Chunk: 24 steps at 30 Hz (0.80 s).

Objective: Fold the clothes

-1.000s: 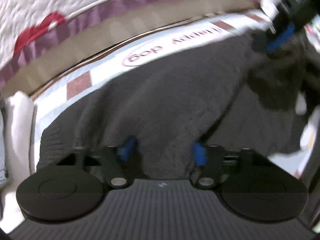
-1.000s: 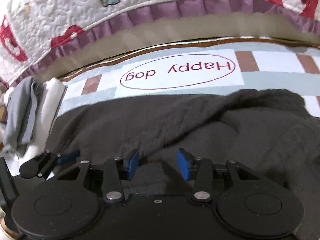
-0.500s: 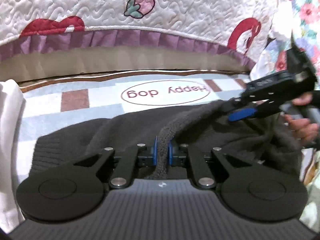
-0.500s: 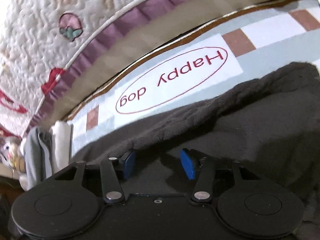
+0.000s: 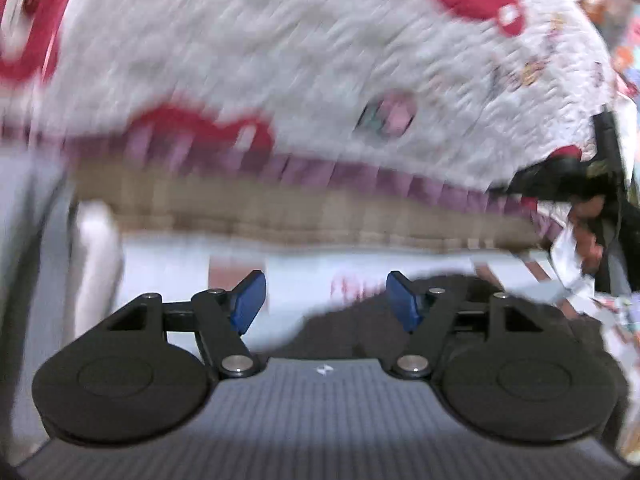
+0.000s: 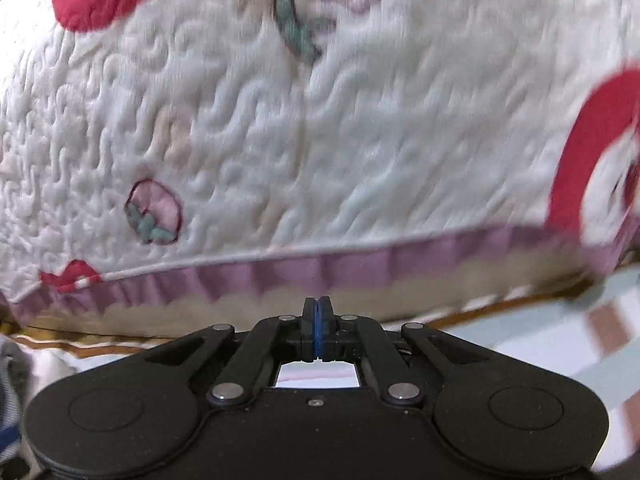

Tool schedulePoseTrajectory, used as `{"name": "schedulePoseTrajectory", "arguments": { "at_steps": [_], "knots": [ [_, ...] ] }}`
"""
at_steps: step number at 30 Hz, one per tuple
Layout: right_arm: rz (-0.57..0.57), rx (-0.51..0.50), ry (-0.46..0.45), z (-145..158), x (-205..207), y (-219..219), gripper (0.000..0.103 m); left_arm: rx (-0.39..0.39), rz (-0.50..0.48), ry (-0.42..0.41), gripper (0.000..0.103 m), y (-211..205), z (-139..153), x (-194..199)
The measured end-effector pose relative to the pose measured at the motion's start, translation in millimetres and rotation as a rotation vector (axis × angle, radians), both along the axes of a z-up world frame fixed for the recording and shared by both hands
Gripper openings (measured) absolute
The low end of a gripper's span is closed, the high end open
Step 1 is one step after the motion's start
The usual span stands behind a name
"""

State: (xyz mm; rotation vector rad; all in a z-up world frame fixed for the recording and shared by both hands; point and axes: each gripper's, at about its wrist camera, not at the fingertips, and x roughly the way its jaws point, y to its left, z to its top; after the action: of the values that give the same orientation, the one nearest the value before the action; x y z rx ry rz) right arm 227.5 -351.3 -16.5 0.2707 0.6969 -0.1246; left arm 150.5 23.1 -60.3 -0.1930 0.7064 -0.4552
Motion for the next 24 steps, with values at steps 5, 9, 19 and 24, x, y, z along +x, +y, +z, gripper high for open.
{"name": "schedulePoseTrajectory", "arguments": {
  "at_steps": [5, 9, 19, 24],
  "knots": [
    [0.135, -0.055, 0.168, -34, -24, 5, 0.040, 0.083, -0.075, 0.166, 0.066, 0, -37, -10],
    [0.192, -0.225, 0.304, -64, -32, 10, 0.040, 0.082, -0.108, 0.174, 0.066, -13, -50, -8],
    [0.384, -0.245, 0.406, -87, -54, 25, 0.057, 0.185, -0.085, 0.086, 0.066, -22, -61, -8],
    [0.391, -0.338, 0.393, -103, -66, 28, 0.057, 0.261, -0.120, 0.027, 0.012, -38, -54, 11]
  ]
}}
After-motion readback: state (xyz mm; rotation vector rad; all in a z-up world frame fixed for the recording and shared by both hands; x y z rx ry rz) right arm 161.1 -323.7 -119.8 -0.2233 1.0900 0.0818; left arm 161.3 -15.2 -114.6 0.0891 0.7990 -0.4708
